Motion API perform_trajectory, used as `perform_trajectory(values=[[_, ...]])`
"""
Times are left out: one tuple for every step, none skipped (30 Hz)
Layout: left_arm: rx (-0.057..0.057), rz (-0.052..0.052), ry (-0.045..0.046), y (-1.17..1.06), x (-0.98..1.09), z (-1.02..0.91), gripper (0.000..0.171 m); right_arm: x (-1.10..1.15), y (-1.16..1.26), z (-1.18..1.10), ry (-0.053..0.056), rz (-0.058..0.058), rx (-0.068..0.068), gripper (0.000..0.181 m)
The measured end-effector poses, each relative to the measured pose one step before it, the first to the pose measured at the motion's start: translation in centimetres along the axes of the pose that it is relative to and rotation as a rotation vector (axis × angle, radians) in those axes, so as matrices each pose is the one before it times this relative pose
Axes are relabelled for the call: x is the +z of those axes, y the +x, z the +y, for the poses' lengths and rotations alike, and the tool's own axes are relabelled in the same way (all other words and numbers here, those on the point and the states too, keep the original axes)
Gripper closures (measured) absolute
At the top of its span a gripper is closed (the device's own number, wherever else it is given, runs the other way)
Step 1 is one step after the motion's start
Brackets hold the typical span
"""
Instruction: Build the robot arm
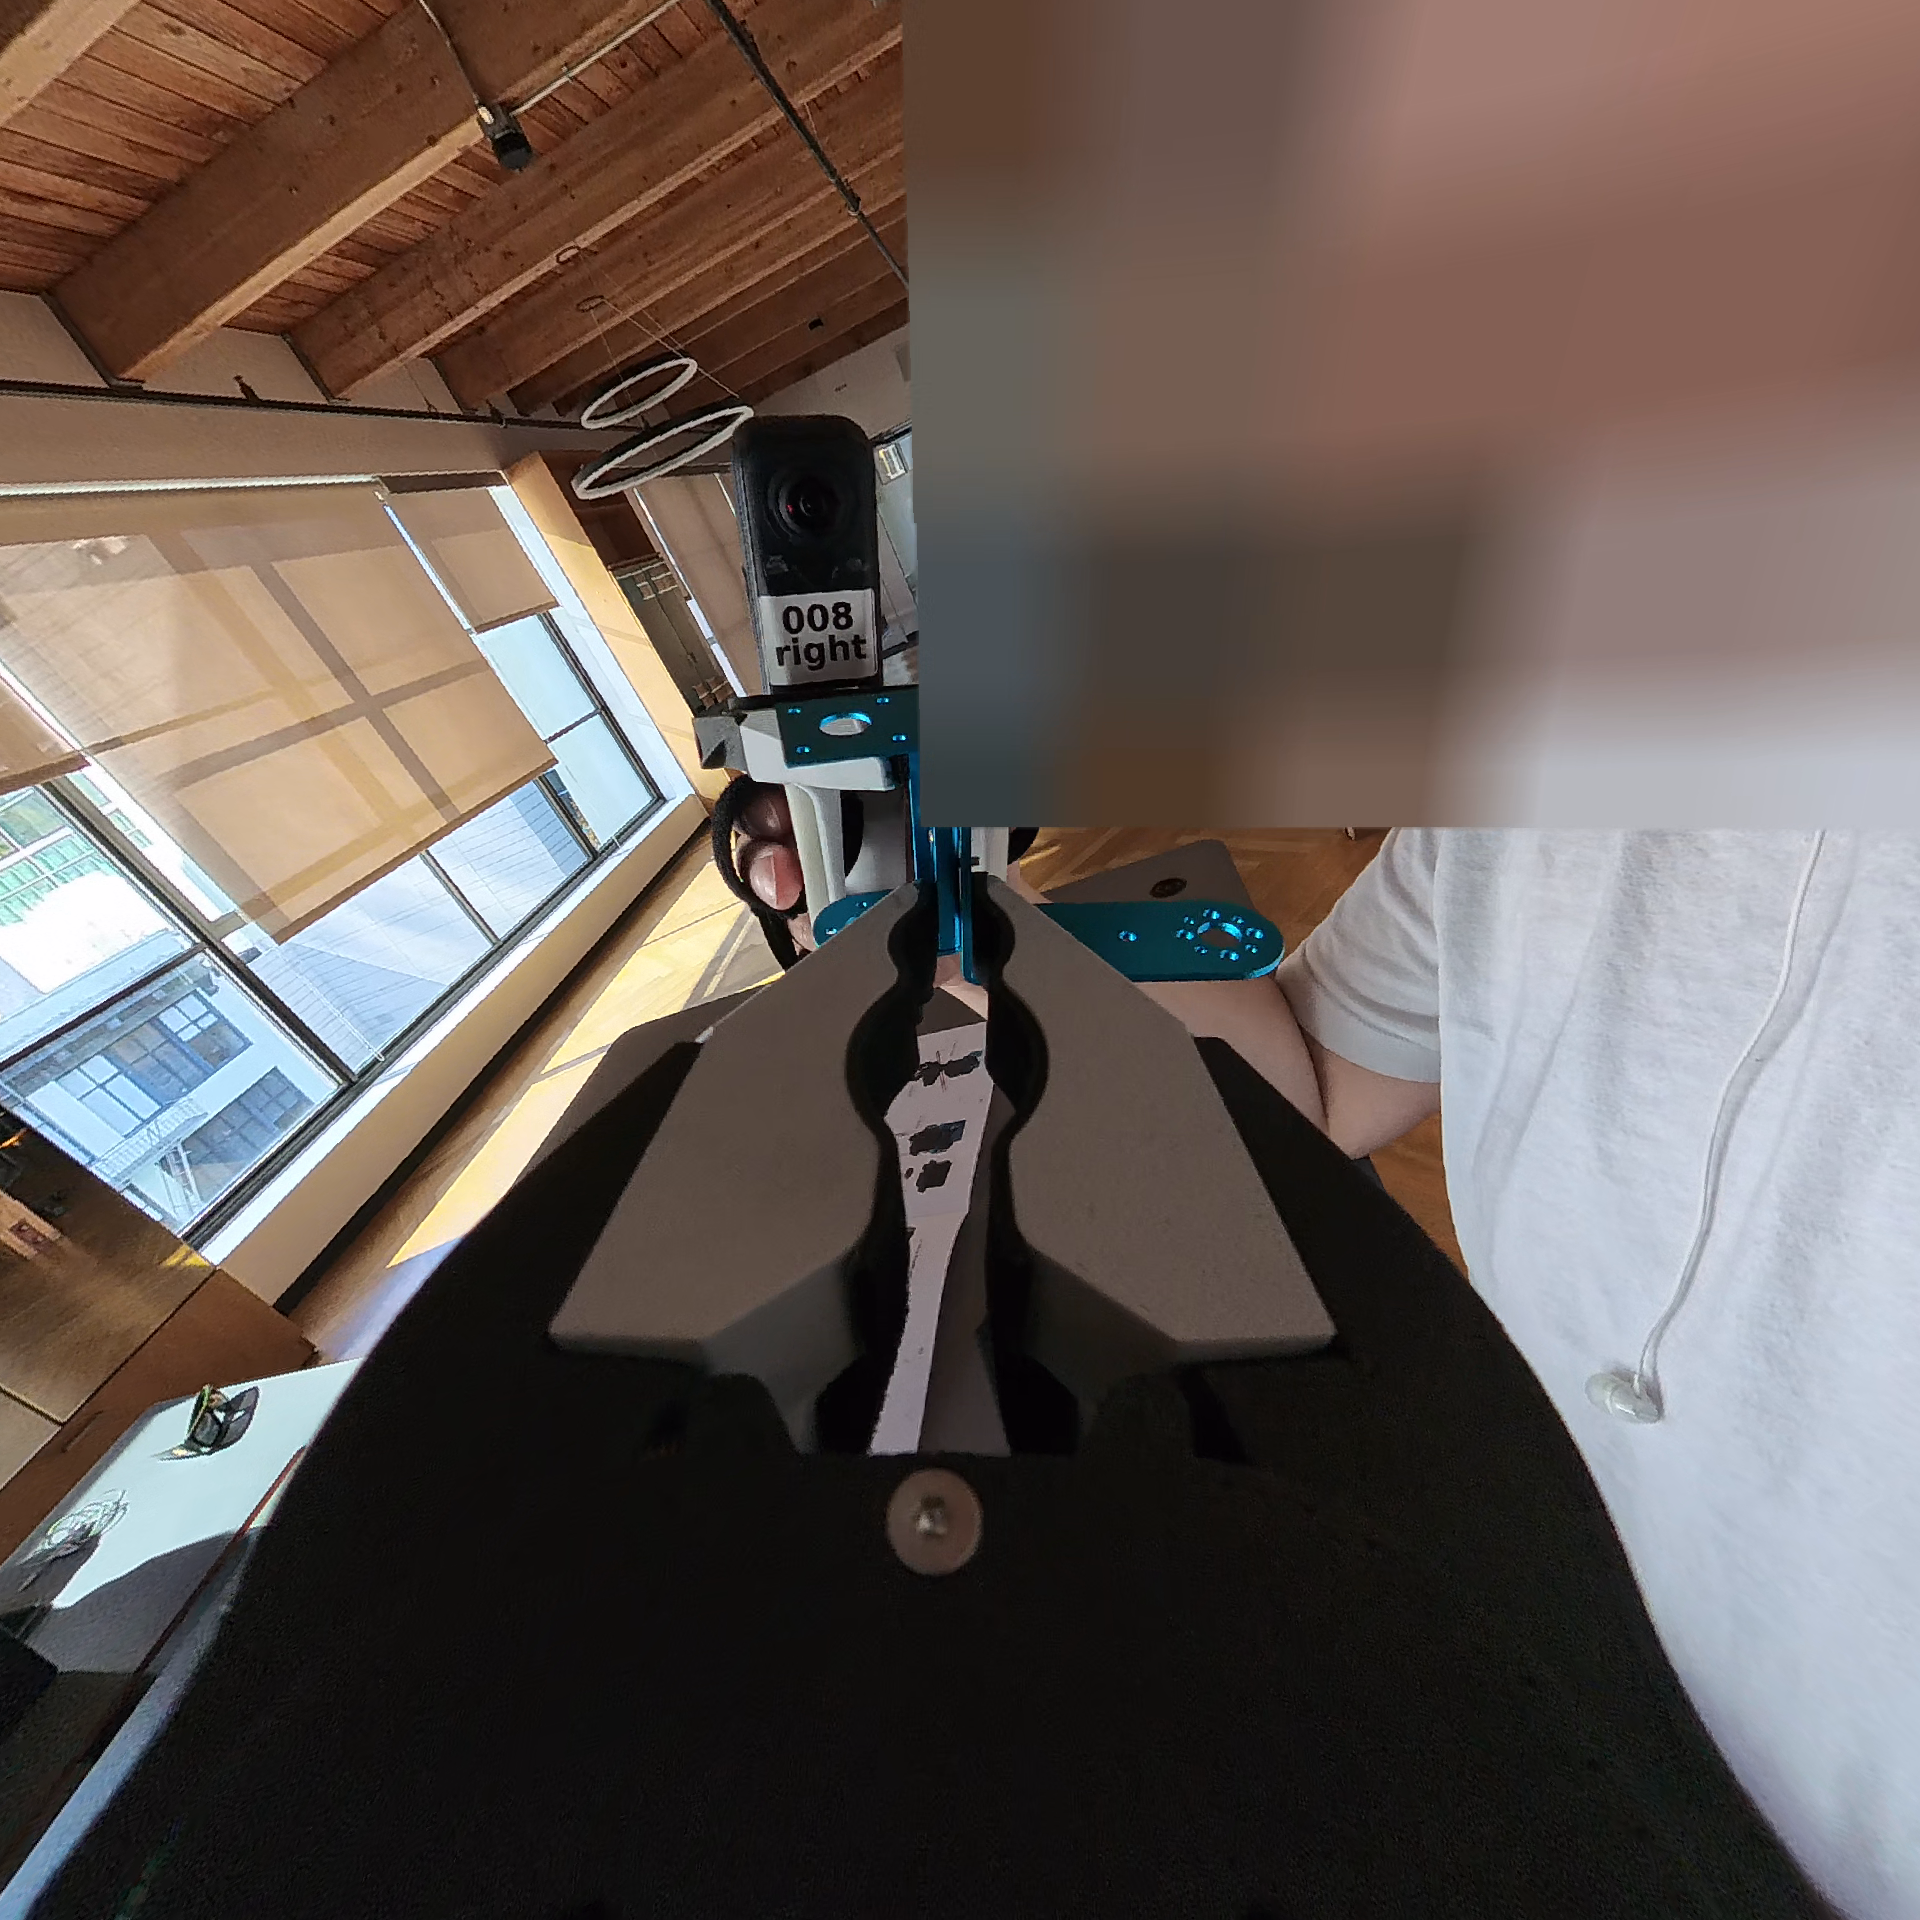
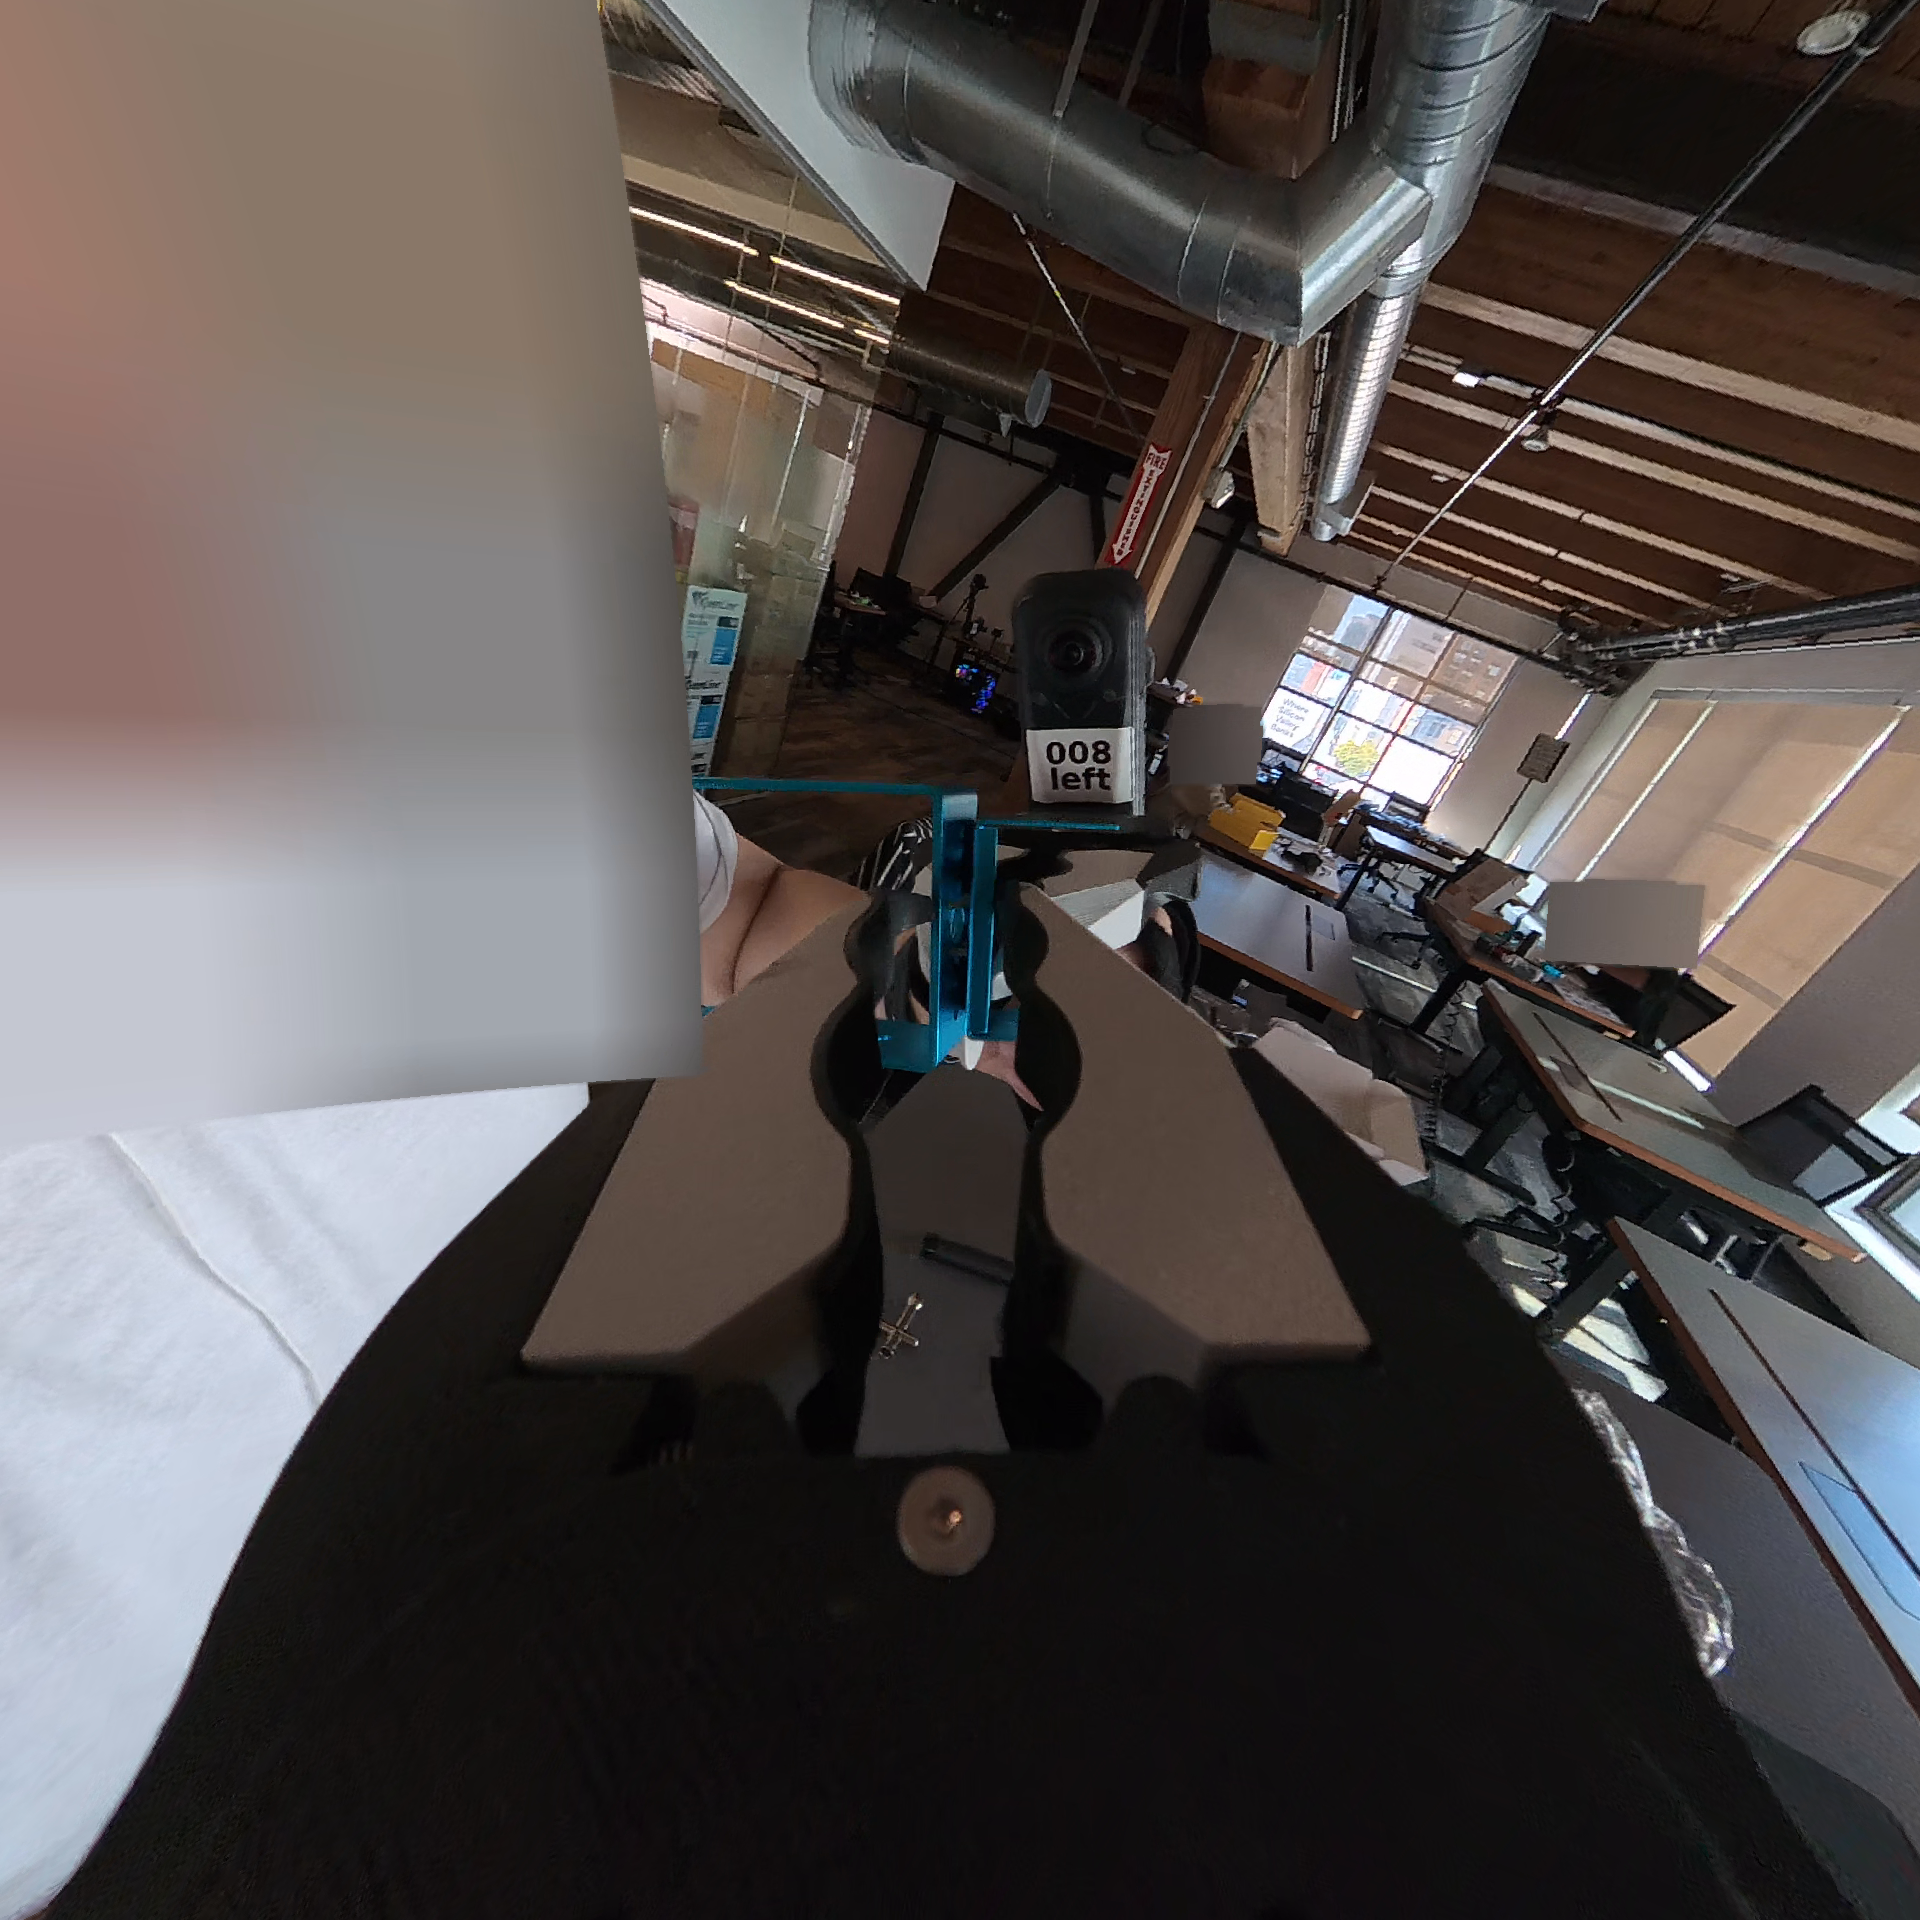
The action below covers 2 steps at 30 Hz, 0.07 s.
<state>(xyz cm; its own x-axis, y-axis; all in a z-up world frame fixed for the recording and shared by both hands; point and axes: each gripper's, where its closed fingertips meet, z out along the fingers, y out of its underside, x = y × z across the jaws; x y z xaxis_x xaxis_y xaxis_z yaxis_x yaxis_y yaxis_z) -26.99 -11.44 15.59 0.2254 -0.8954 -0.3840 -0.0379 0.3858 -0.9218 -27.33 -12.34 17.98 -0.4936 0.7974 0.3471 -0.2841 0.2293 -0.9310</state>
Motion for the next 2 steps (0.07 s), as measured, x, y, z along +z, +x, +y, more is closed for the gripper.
perform_trajectory(values=[[-0.0040,0.0024,0.00434,0.045,0.015,-0.012,0.168,0.042,0.004,-0.009,0.0042,-0.0045,0.0094,0.162],[-0.0010,0.0021,0.00503,0.044,0.004,-0.033,0.168,0.017,0.009,-0.066,0.0073,-0.0017,0.0029,0.161]])
